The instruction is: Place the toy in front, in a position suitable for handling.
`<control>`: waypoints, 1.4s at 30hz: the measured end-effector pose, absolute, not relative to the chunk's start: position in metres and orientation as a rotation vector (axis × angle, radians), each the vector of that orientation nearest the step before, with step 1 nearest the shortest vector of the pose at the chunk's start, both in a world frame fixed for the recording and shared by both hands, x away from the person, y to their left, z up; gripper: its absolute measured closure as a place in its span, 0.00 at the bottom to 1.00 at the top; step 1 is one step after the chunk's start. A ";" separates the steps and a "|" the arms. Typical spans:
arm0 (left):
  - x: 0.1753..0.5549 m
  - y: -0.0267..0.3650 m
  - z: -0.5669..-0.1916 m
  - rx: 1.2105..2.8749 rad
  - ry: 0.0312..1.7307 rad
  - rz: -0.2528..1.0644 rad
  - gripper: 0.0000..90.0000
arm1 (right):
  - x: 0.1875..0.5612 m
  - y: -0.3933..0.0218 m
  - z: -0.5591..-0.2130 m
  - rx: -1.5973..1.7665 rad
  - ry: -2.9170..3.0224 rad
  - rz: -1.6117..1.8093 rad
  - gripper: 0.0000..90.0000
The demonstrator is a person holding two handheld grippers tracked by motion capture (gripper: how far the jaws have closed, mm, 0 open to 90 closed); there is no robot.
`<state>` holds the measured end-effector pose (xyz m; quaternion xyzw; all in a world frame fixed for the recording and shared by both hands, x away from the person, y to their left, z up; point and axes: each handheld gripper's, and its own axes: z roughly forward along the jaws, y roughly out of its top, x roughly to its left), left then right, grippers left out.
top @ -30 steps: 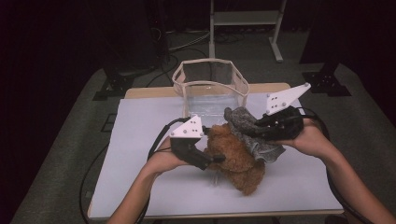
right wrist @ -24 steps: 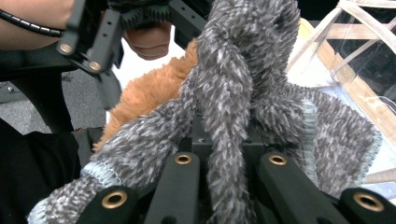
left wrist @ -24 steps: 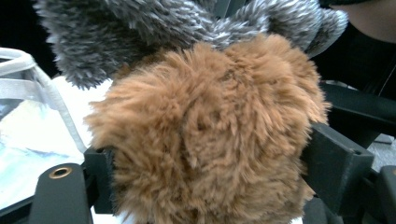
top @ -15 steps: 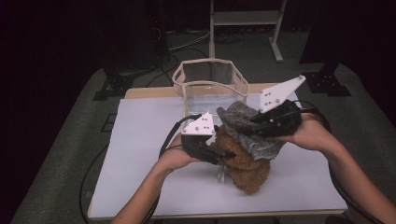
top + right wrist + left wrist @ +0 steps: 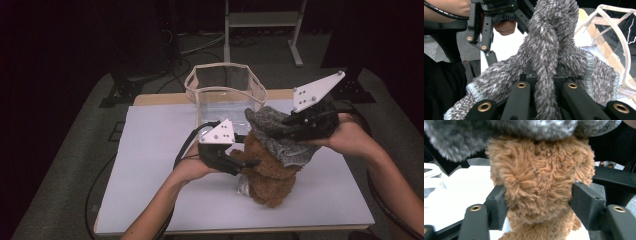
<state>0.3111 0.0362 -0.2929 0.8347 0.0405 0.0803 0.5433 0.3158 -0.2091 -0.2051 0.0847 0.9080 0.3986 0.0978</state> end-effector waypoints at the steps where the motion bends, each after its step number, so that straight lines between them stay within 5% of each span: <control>1: 0.311 0.036 -0.293 1.981 0.096 0.191 0.30 | 0.316 -0.209 -0.205 0.251 2.687 1.180 0.90; 7: 0.314 0.021 -0.291 1.967 0.116 0.186 0.14 | 0.318 -0.195 -0.216 0.229 2.700 1.229 0.90; 14: 0.313 0.029 -0.289 1.987 0.079 0.179 0.45 | 0.316 -0.191 -0.213 0.203 2.705 1.203 0.90; 31: 0.310 0.031 -0.283 1.998 0.063 0.171 0.45 | 0.310 -0.255 -0.213 0.345 2.601 1.291 0.90; 42: 0.307 0.048 -0.268 2.001 0.119 0.242 0.23 | 0.324 -0.201 -0.225 0.261 2.604 1.375 0.90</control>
